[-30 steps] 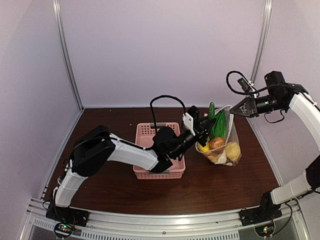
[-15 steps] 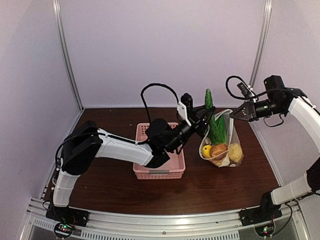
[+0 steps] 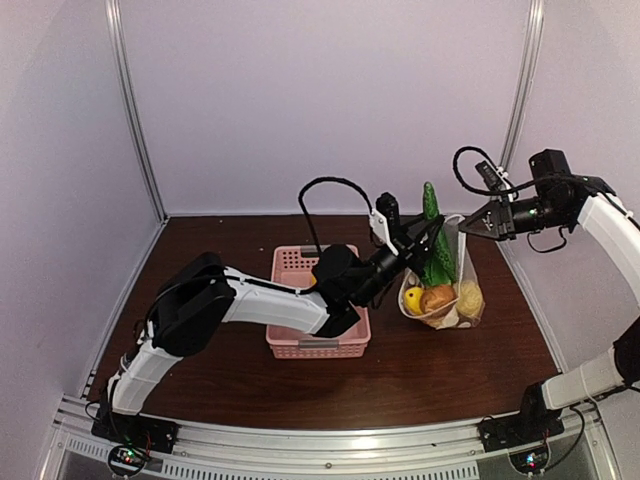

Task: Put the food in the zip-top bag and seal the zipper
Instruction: Place the fake vegetable in the zipper food storage bag.

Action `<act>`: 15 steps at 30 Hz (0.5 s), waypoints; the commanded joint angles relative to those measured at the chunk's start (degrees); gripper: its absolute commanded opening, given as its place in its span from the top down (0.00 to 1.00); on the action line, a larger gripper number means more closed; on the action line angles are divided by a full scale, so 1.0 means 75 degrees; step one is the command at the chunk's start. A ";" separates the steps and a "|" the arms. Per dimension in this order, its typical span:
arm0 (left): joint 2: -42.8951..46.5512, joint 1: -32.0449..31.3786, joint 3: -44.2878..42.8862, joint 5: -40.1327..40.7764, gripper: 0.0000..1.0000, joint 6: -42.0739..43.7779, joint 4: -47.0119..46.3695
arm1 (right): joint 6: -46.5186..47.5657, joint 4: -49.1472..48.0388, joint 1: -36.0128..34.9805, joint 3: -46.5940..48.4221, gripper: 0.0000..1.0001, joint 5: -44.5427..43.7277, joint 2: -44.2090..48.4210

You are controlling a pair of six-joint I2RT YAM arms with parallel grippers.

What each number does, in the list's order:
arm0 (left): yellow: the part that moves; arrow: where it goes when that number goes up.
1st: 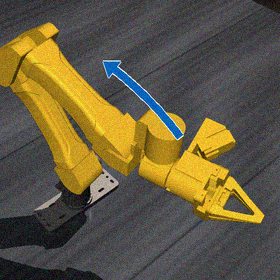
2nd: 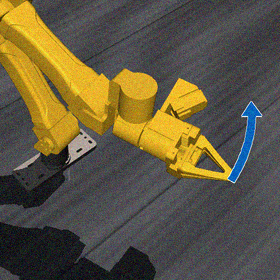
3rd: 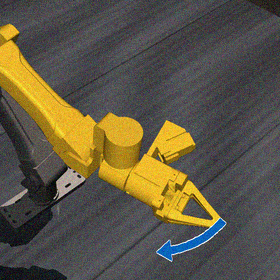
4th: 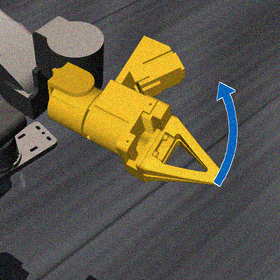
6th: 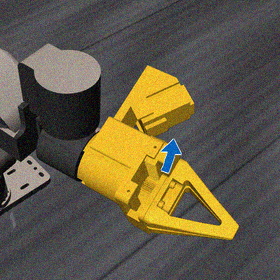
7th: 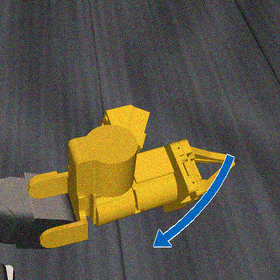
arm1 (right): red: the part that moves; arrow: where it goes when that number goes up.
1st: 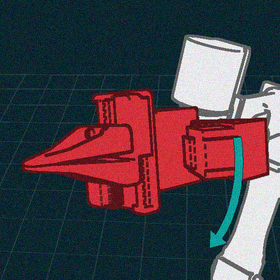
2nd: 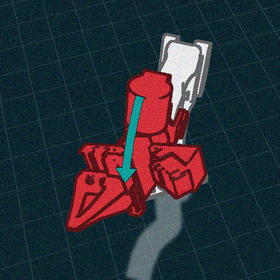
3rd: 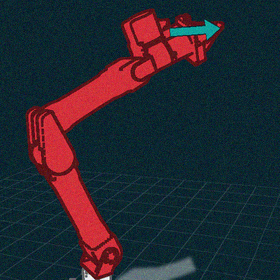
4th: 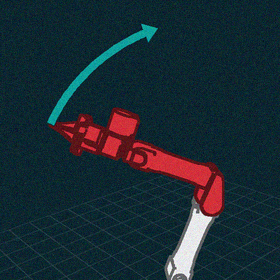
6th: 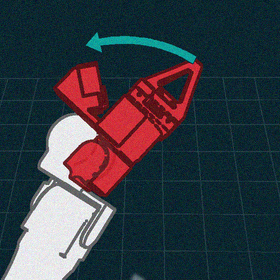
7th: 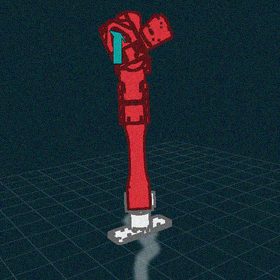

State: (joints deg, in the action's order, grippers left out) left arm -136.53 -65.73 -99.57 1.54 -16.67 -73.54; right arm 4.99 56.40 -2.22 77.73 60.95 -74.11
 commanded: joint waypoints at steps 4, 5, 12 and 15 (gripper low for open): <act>-0.0112 -0.0124 0.0252 0.0163 0.72 -0.0425 0.0231 | -0.0301 -0.0569 0.0060 0.0289 1.00 0.1195 0.0402; -0.0058 -0.0147 0.0282 0.0163 0.70 -0.0426 0.0377 | -0.0373 -0.0685 0.0069 0.0222 1.00 0.1321 0.0422; 0.0245 -0.0188 0.0632 0.0180 0.45 -0.0010 0.0044 | -0.0666 -0.1030 0.0202 0.0274 1.00 0.1801 0.0319; 0.0852 -0.0188 0.1021 0.0183 0.31 0.0390 -0.0019 | -0.0554 -0.0935 0.0381 0.0251 1.00 0.1681 0.0377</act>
State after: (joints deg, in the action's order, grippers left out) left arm -137.05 -66.98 -94.85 2.66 -17.72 -71.05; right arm 0.91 51.46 -1.04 77.78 70.65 -72.34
